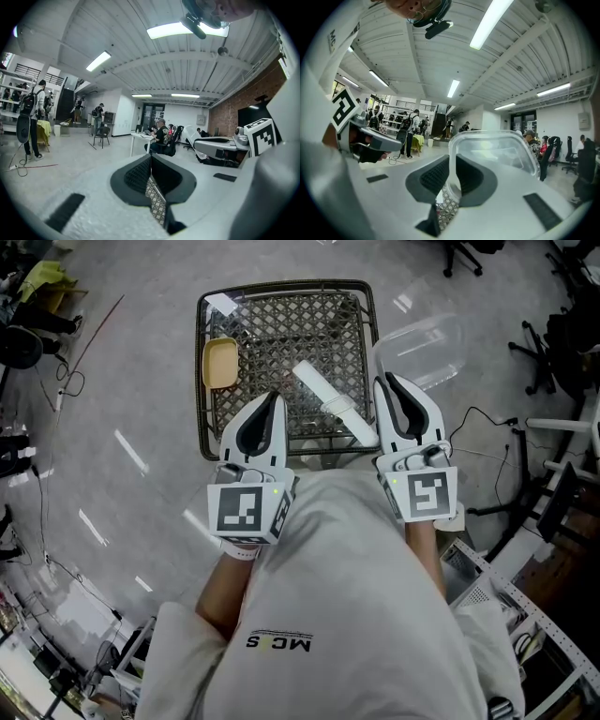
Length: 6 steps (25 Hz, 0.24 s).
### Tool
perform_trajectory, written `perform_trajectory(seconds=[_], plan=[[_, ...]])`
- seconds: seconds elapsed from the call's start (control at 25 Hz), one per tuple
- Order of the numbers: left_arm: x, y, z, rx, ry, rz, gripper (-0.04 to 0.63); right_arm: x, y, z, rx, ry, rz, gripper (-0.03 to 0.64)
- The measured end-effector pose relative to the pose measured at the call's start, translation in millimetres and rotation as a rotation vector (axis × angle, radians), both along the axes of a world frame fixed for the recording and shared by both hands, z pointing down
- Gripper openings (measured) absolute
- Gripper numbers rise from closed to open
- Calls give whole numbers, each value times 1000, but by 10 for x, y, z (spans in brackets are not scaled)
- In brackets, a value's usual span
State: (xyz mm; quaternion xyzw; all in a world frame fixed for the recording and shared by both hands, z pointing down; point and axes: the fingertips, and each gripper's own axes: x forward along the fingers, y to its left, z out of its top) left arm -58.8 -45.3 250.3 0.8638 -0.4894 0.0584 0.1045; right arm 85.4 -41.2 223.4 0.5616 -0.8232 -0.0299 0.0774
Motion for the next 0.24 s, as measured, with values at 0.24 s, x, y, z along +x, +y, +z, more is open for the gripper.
perform_trajectory(seconds=[0.24], plan=[[9, -5, 28, -5, 4, -1, 26, 52, 6, 99, -5, 41, -9, 55]])
